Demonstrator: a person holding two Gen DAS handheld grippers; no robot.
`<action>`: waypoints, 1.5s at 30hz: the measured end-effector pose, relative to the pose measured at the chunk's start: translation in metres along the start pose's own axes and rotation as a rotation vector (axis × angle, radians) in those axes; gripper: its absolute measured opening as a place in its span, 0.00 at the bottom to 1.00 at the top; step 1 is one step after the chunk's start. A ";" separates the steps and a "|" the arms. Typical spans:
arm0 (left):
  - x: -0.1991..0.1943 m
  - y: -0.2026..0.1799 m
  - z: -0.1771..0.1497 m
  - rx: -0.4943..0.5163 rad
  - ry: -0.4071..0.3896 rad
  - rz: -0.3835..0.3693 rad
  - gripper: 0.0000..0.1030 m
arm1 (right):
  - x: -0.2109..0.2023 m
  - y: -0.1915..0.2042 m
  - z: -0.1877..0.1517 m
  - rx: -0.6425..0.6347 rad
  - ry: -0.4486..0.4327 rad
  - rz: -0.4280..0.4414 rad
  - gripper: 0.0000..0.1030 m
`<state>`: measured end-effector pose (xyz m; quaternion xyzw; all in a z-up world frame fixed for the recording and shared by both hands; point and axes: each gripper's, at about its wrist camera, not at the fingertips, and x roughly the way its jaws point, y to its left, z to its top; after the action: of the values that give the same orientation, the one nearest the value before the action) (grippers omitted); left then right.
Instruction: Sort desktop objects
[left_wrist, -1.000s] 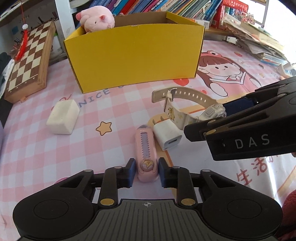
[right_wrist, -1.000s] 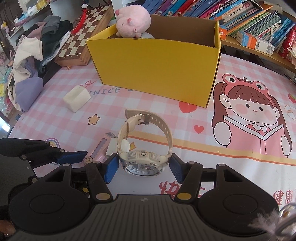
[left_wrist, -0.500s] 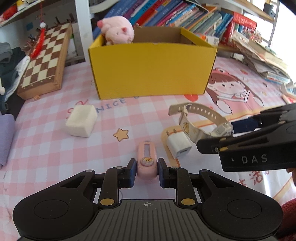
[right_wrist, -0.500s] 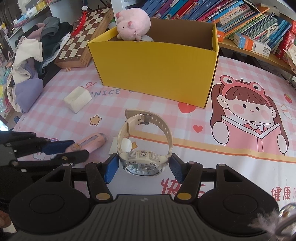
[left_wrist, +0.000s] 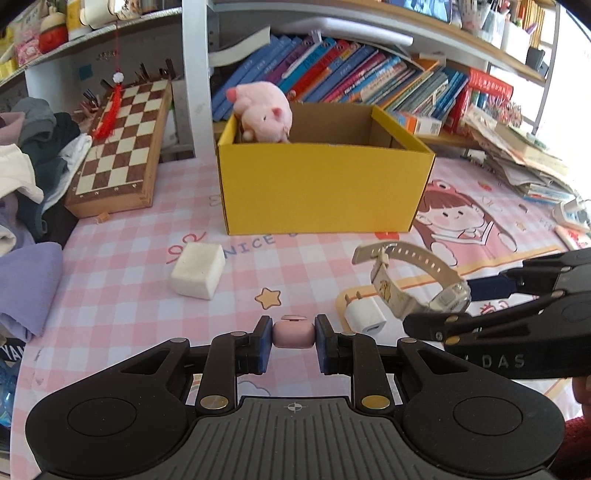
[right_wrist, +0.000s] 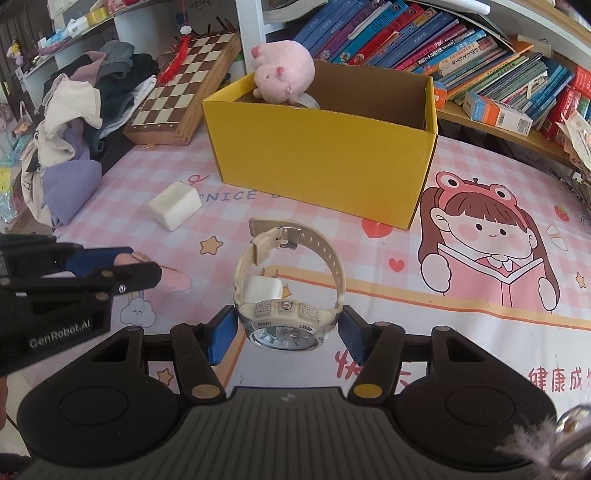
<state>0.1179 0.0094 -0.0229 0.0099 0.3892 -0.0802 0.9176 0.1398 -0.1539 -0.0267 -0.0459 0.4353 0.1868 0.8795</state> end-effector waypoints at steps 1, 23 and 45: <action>-0.002 0.000 0.000 0.001 -0.005 0.000 0.22 | -0.001 0.001 -0.001 0.002 0.000 -0.003 0.56; -0.036 0.004 -0.009 0.047 -0.075 -0.043 0.22 | -0.026 0.019 -0.024 0.042 -0.031 -0.055 0.56; -0.037 -0.018 0.014 0.076 -0.131 -0.095 0.22 | -0.031 -0.008 -0.017 0.039 -0.038 -0.078 0.56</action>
<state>0.0998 -0.0047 0.0143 0.0207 0.3252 -0.1389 0.9352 0.1131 -0.1741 -0.0139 -0.0420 0.4199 0.1449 0.8950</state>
